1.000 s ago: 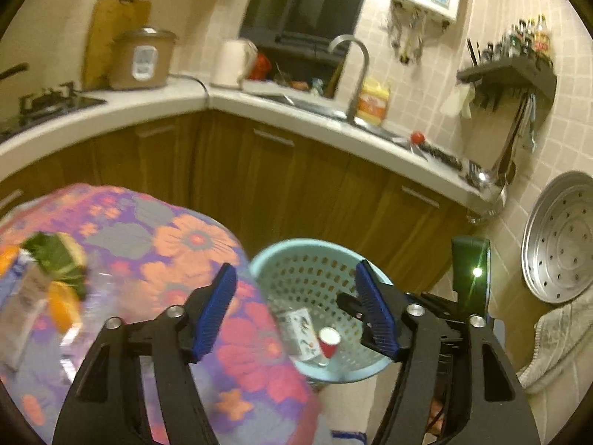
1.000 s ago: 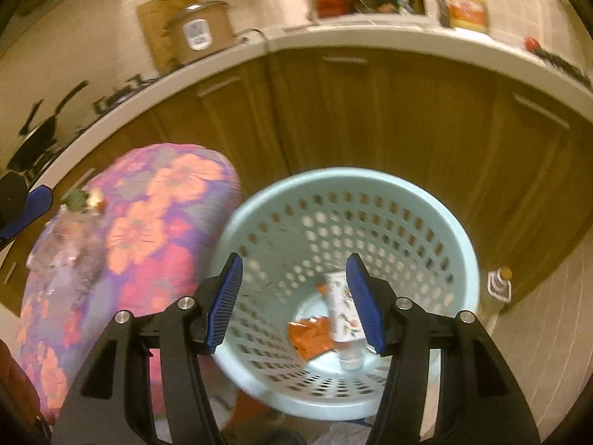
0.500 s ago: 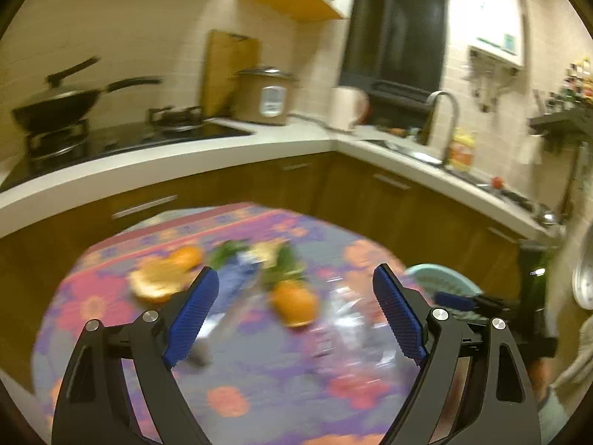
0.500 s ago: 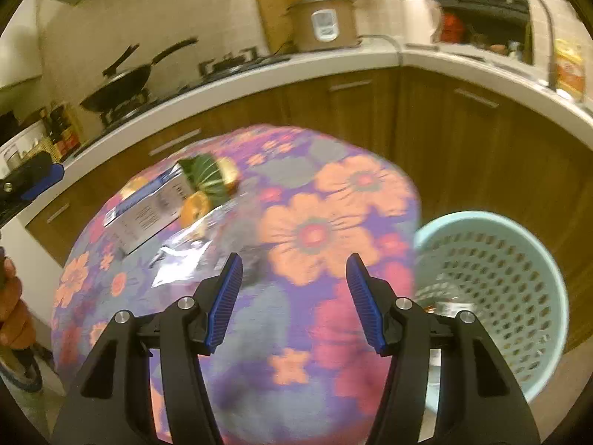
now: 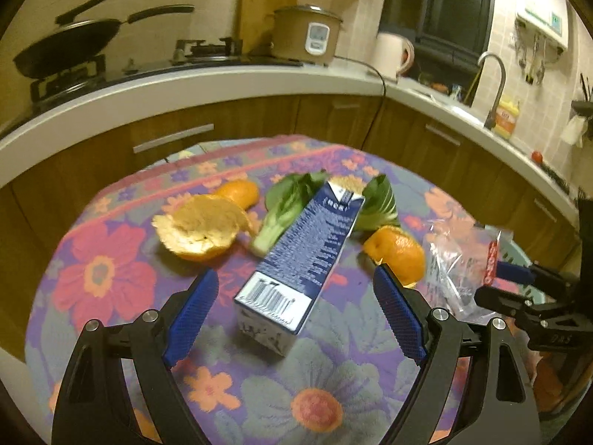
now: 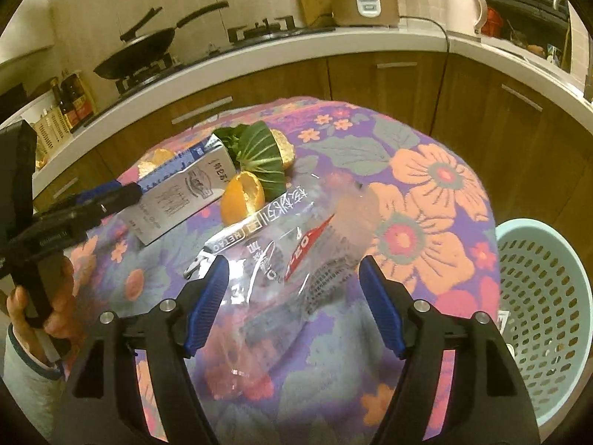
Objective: Collect trash
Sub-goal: 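Grasp the clear plastic bag with the right gripper while the left grasps the blue carton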
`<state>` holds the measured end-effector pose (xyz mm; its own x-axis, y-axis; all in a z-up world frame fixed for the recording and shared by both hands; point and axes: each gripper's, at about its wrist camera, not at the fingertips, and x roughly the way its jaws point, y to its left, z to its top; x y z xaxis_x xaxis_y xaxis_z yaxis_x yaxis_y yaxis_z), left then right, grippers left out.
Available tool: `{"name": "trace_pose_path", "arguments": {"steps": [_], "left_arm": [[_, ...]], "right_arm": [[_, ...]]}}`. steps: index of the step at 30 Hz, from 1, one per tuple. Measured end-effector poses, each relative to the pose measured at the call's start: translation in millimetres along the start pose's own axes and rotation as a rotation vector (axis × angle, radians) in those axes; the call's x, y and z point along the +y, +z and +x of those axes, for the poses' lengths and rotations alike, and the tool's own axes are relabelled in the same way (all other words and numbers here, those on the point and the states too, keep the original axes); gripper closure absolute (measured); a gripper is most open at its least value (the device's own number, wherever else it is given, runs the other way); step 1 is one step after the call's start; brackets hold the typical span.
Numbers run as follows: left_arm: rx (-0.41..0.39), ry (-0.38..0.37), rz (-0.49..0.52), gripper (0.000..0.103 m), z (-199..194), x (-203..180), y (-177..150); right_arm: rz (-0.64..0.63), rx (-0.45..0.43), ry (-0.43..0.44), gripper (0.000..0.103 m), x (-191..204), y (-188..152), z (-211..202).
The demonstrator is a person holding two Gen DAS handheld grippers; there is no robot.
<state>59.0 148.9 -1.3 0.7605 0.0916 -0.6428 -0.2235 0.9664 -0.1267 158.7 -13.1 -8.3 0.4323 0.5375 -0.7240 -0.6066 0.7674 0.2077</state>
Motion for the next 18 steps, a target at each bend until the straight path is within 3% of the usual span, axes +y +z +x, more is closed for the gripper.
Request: {"name": "trace_pose_path", "arguments": {"steps": [3,10,13,18], "left_arm": [[0.035,0.031,0.003,0.022,12.0,-4.1,-0.6],[0.080,0.006,-0.036,0.055,23.8,-3.4,-4.9],[0.075,0.004,-0.029,0.059,22.0,-7.7,-7.2],[0.045,0.003,-0.026,0.063,9.2,-17.7,-12.4]], "right_arm": [[0.009,0.046,0.002,0.034,-1.0,3.5,15.6],[-0.027,0.076,-0.014,0.039,6.6,1.9,23.4],[-0.038,0.085,-0.017,0.066,8.7,-0.7,24.1],[-0.062,0.062,-0.021,0.083,12.9,-4.4,19.2]]}}
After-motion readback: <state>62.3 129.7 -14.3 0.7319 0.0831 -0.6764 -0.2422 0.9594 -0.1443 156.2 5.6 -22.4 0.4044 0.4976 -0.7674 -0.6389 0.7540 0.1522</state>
